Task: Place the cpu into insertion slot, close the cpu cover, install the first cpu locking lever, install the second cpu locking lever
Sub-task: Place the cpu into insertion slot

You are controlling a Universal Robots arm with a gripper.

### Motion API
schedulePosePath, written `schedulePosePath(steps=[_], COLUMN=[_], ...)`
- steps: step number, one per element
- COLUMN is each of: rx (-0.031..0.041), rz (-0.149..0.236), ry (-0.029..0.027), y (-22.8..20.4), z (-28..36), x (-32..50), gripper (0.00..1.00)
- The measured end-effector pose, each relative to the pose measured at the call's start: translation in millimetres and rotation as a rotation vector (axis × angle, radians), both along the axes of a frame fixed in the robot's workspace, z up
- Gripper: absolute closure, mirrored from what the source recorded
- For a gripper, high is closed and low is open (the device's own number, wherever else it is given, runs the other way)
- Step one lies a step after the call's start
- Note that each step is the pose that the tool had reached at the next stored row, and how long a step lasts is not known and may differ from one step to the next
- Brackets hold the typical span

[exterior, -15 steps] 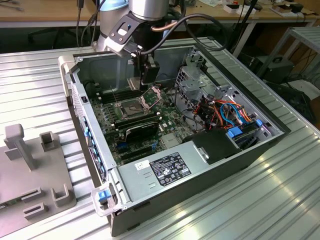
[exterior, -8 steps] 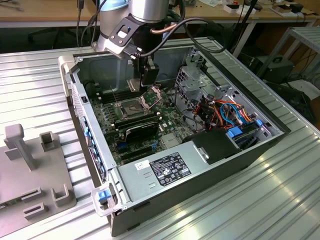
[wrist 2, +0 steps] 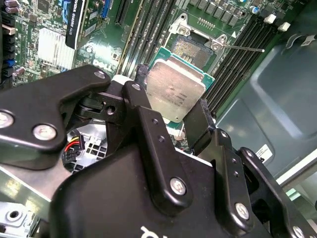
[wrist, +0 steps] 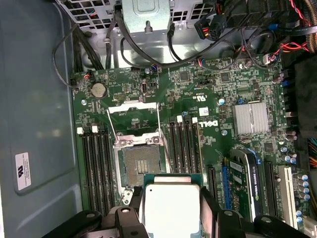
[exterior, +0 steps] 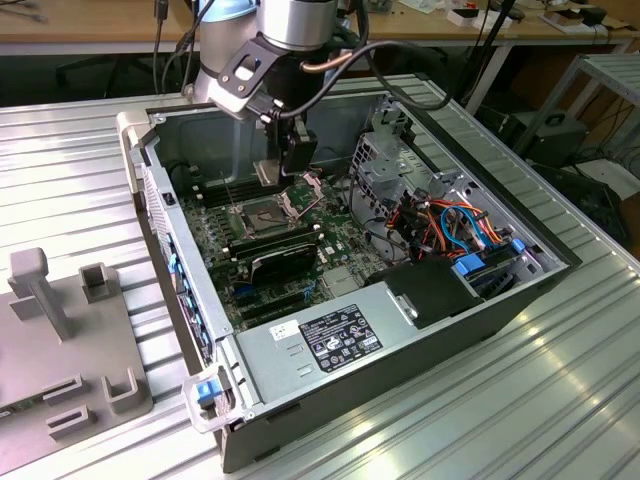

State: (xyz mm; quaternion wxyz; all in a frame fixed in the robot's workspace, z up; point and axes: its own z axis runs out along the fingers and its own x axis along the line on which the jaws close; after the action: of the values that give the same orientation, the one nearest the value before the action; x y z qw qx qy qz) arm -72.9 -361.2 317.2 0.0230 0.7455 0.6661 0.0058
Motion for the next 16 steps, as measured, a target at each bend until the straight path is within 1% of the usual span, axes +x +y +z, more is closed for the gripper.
schedulePosePath(steps=[3, 13, 14, 16], rx=[0.0, 0.0001, 0.0002, 0.0023], rz=[0.0, 0.0, 0.0, 0.0], ry=[-0.0001, -0.0001, 0.0, -0.0001], y=[0.0, 0.0, -0.1, -0.2], z=[-1.3, -9.0, -9.0, -9.1], x=[0.0, 0.1, 0.1, 0.2], gripper=[0.45, 0.45, 0.45, 0.45])
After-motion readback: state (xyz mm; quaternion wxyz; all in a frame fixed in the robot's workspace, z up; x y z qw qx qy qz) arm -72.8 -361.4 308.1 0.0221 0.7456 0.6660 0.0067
